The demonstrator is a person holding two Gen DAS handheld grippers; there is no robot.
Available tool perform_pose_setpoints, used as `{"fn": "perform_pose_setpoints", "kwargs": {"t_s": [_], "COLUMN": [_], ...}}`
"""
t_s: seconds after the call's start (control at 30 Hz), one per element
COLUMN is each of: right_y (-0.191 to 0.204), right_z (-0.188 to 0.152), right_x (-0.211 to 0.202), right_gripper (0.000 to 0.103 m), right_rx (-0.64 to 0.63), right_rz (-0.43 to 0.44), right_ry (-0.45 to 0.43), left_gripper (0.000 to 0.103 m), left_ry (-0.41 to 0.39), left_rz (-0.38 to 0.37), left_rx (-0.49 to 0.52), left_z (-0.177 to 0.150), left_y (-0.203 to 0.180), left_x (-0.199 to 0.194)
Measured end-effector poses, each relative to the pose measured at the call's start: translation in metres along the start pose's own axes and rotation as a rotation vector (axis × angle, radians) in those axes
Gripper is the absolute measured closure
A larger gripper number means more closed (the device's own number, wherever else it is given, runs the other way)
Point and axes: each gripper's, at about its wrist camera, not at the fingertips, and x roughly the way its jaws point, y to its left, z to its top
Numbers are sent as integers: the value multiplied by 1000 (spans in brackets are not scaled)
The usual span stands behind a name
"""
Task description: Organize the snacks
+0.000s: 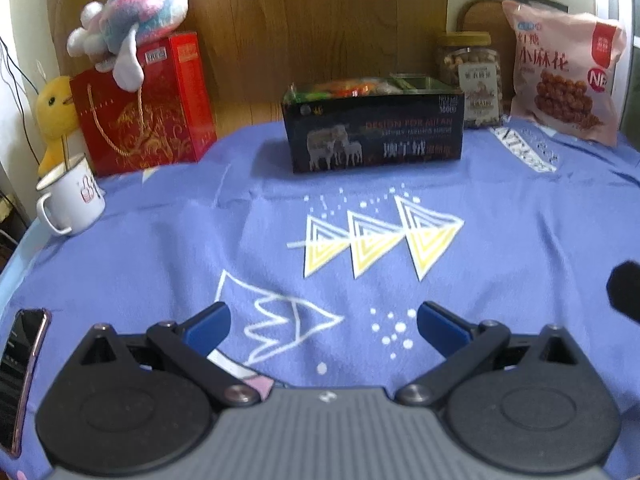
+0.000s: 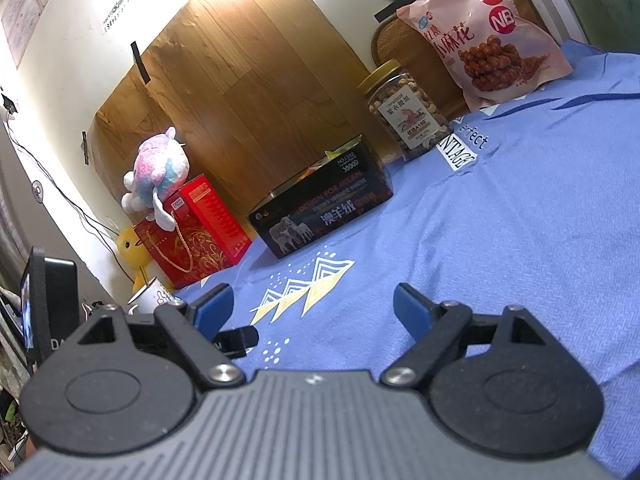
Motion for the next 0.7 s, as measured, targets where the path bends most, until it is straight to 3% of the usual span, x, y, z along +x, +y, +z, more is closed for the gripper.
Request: {"fn": "perform_pose_setpoints", "kwargs": {"t_s": [0.7], "right_y": [1], "right_z": [-2], "right_x": [2], "right_gripper": [14], "right_rx": [0], "right_rz": [7], "right_ry": [8], "left_gripper": [0], "left_ry": [54], "left_rz": [-14], "left_rx": [-23], "left_z": [-4], "left_y": [2], "left_x": [5]}}
